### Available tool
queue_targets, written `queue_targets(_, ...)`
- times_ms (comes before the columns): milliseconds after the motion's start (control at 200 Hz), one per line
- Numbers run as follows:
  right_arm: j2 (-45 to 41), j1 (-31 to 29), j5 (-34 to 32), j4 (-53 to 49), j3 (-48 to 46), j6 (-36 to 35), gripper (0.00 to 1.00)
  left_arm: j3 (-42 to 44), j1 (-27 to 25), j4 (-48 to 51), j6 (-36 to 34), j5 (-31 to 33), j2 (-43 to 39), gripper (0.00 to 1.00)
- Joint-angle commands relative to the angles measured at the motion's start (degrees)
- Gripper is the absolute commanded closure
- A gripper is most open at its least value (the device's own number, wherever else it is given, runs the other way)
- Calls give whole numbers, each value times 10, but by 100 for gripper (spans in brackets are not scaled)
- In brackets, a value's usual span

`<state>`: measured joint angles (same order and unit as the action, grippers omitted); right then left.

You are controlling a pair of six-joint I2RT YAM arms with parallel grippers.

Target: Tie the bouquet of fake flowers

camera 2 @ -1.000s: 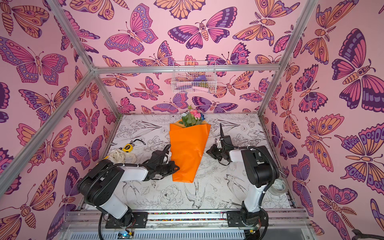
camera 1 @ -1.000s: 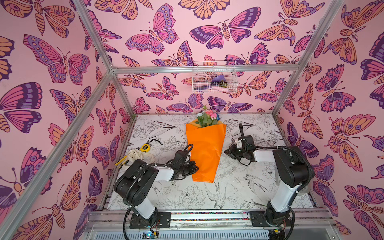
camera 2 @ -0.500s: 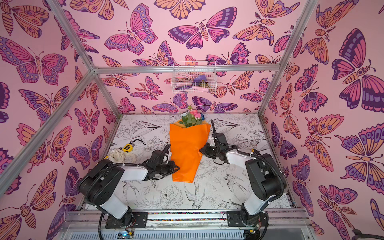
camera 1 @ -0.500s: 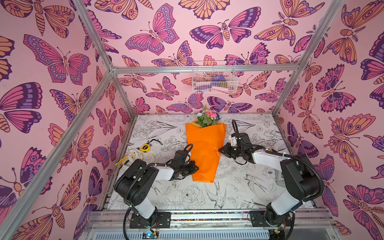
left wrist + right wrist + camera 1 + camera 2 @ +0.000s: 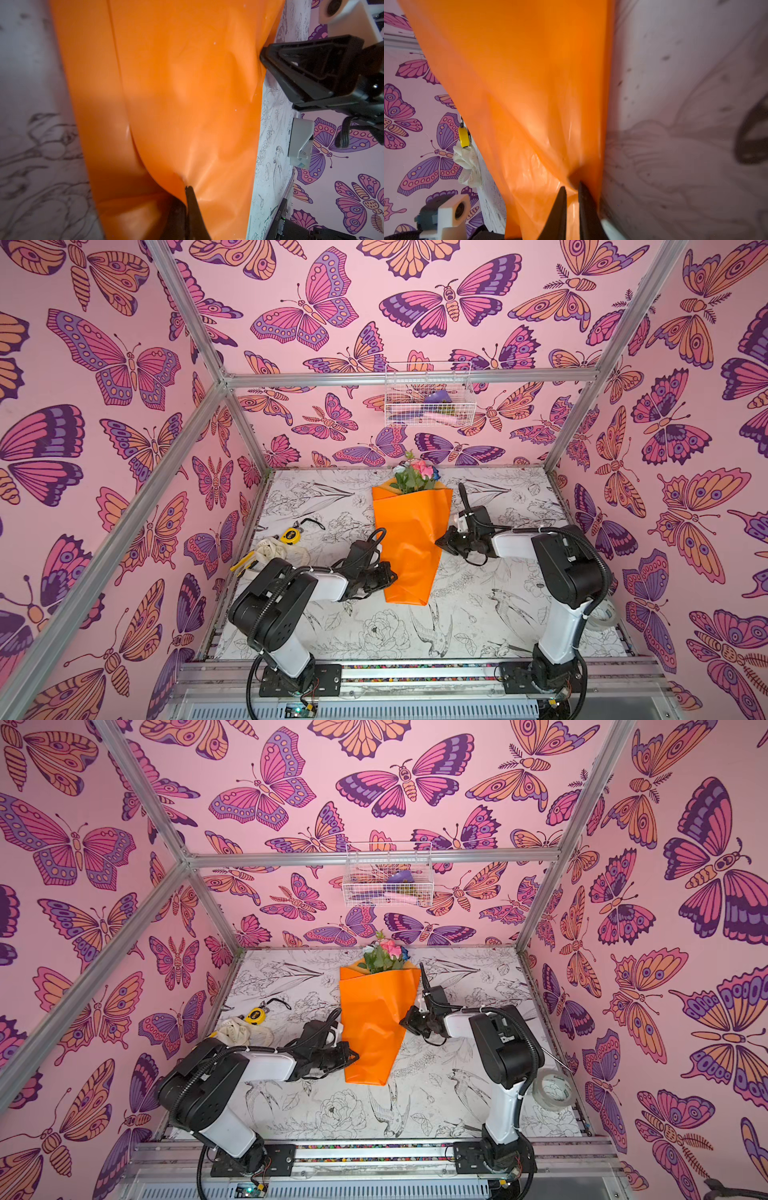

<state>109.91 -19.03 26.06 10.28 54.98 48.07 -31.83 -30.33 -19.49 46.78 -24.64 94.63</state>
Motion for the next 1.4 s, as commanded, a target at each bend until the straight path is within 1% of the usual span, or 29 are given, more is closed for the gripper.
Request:
queue_targets(0,33,27,-24,-7,17,-8,84,33,3,112,-8,36,33,100)
queue_targets(110,56,46,-24,-21,38,-11,84,33,2,111,-6,35,33,100)
queue_targets(190,55,58,-27,-34,46,-13,84,32,2,111,-4,32,27,100)
queue_targets(315,16,68,-31,-55,38,-26,82,25,2,112,-2,22,16,100)
queue_targets(375,-10,69,-34,-70,35,-38,78,21,2,112,-2,16,10,97)
queue_targets(426,-29,68,-31,-82,31,-46,75,16,3,114,-2,13,4,91)
queue_targets(566,-75,69,-22,-99,10,-54,70,8,3,119,8,7,-22,72)
queue_targets(631,-99,69,-22,-101,-7,-54,67,7,3,126,13,8,-38,66)
queue_targets(741,-141,67,-31,-96,-42,-50,61,6,3,150,18,10,-77,58)
queue_targets(886,-183,55,-38,-95,-81,-46,55,-3,3,219,19,27,-147,48)
queue_targets(1011,-195,30,-52,-105,-101,-51,45,-21,4,313,17,71,-209,36)
queue_targets(1031,-211,27,-53,-105,-104,-50,44,-25,5,331,16,79,-211,34)
queue_targets(1041,-213,25,-53,-105,-106,-50,44,-27,5,339,15,82,-230,33)
queue_targets(1156,-218,2,-59,-97,-122,-45,38,-45,12,401,-3,124,-278,25)
queue_targets(1237,-214,-14,-63,-89,-126,-42,37,-50,22,416,-14,155,-287,15)
queue_targets(1352,-202,-39,-67,-74,-121,-34,36,-69,36,388,-41,164,-263,1)
queue_targets(1397,-179,-50,-70,-74,-113,-34,36,-80,39,369,-49,156,-248,0)
